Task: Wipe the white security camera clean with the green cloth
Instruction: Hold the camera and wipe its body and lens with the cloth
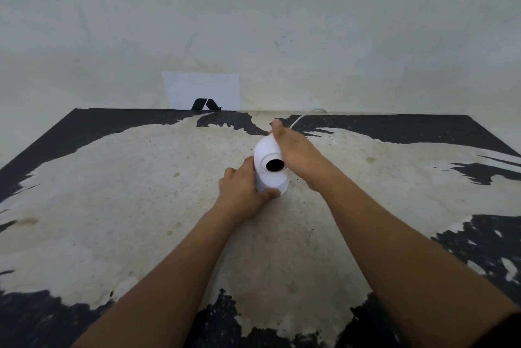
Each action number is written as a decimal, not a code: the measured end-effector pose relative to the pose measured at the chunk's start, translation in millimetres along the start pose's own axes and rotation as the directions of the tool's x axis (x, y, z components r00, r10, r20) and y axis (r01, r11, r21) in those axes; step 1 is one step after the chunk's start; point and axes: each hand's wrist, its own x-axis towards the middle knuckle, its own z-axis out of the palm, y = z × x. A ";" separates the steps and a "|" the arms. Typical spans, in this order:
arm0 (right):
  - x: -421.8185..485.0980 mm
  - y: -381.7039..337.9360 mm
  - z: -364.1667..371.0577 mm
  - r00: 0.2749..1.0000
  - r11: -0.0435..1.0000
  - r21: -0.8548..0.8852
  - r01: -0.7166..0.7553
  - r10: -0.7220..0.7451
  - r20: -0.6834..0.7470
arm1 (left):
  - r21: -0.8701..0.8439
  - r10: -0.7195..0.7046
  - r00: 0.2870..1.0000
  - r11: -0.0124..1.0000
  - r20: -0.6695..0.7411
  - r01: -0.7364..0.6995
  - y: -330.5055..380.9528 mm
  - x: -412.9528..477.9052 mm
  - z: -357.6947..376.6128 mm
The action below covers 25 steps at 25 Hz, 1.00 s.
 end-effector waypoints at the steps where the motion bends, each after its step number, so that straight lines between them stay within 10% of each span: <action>1: -5.3 7.4 0.7 1.000 0.997 0.079 -0.014 0.013 0.012 | 0.002 0.001 1.000 1.000 0.004 -0.001 -0.1 0.6 0.1; 15: -59.7 64.4 3.1 0.973 0.988 0.156 0.016 0.021 -0.232 | -0.065 -0.096 0.995 0.993 0.030 0.098 -0.3 -10.4 -6.5; 19: -71.8 49.6 -4.3 0.992 0.946 0.322 0.026 0.015 -0.124 | -0.401 -0.091 0.985 0.916 -0.145 0.026 11.6 -42.5 -20.6; 25: -66.9 37.1 7.3 0.995 0.920 0.380 0.098 -0.082 -0.058 | -0.716 -0.042 0.995 0.692 0.087 0.091 23.9 -56.2 -30.6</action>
